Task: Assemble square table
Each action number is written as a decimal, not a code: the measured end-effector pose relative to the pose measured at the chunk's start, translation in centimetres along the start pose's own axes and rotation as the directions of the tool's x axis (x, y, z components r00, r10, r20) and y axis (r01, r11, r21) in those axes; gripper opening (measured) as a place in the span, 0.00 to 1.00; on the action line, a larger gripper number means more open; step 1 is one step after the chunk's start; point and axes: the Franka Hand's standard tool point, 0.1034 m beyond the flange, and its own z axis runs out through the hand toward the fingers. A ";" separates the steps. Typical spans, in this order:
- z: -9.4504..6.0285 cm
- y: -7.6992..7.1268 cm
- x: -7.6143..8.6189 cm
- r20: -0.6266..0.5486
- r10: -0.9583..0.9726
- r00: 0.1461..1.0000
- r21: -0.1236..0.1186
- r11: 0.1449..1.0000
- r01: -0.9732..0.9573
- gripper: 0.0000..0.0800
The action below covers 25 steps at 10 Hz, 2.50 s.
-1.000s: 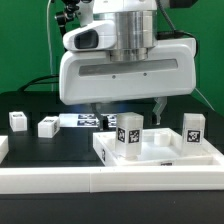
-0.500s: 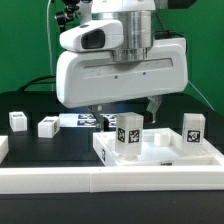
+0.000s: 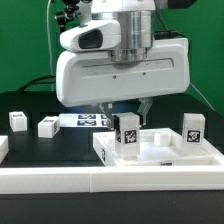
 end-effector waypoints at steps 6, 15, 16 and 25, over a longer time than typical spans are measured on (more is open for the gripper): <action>0.1 -0.1 -0.1 0.004 0.543 0.840 0.025 0.840 -0.543 0.36; 0.2 -0.1 0.0 0.022 0.882 0.472 0.039 0.471 -0.881 0.42; 0.2 -0.2 0.0 0.021 0.866 0.499 0.037 0.498 -0.866 0.63; 0.1 -0.8 0.2 -0.011 0.407 0.913 -0.001 0.913 -0.407 0.81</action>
Offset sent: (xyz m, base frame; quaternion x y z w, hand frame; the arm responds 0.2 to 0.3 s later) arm -0.0079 -0.0025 -0.0013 0.0041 -0.0069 0.2584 0.9660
